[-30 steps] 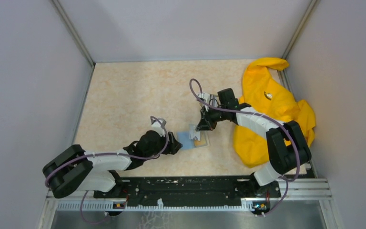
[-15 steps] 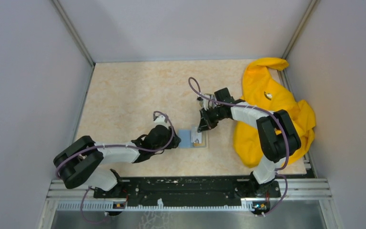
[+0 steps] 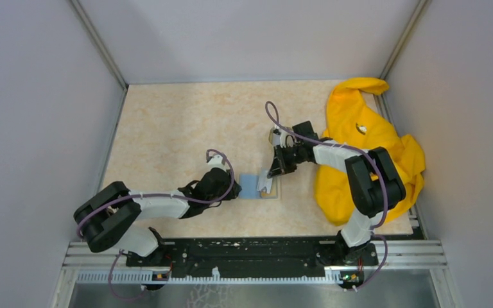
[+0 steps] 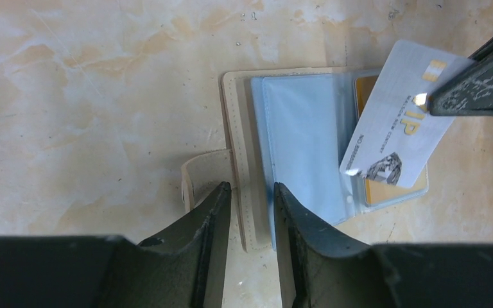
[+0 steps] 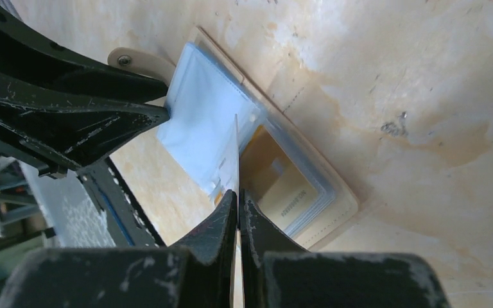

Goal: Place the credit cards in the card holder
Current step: Insert the credit card into the card holder.

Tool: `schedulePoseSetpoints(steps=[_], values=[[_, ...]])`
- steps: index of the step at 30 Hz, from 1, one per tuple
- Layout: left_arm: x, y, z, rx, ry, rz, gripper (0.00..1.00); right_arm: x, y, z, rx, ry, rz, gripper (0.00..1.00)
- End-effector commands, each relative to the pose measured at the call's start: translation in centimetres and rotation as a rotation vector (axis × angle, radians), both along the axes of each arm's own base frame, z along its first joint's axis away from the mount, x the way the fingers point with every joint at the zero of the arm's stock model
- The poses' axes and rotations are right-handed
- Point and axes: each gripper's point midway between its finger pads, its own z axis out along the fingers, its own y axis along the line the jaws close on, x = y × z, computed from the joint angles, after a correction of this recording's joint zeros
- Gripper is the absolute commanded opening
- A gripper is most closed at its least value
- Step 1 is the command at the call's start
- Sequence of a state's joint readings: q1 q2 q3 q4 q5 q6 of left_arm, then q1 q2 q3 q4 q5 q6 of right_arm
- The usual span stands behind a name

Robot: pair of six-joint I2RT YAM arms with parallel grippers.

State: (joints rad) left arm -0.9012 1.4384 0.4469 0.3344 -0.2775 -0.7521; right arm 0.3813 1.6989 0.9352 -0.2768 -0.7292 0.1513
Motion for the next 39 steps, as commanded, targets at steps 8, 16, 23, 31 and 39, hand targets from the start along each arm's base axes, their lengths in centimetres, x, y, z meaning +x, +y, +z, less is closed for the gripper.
schedulePoseSetpoints(steps=[8, 16, 23, 31, 39], values=[[-2.0, 1.6, -3.1, 0.082, 0.102, -0.01, 0.35, -0.6, 0.3, -0.9, 0.06, 0.066, -0.137, 0.0], [-2.0, 1.4, -3.5, 0.088, 0.115, -0.021, 0.27, -0.5, 0.6, -1.3, 0.041, 0.075, -0.141, 0.0], [-2.0, 1.0, -3.7, 0.092, 0.119, -0.034, 0.25, -0.6, 1.5, -1.0, 0.082, 0.084, -0.085, 0.0], [-2.0, 0.6, -4.1, 0.092, 0.13, -0.047, 0.24, -1.3, 2.7, -0.5, 0.165, 0.151, -0.05, 0.0], [-2.0, 1.3, -4.3, 0.105, 0.132, -0.017, 0.2, -0.4, 2.3, 1.6, 0.207, 0.102, -0.045, 0.0]])
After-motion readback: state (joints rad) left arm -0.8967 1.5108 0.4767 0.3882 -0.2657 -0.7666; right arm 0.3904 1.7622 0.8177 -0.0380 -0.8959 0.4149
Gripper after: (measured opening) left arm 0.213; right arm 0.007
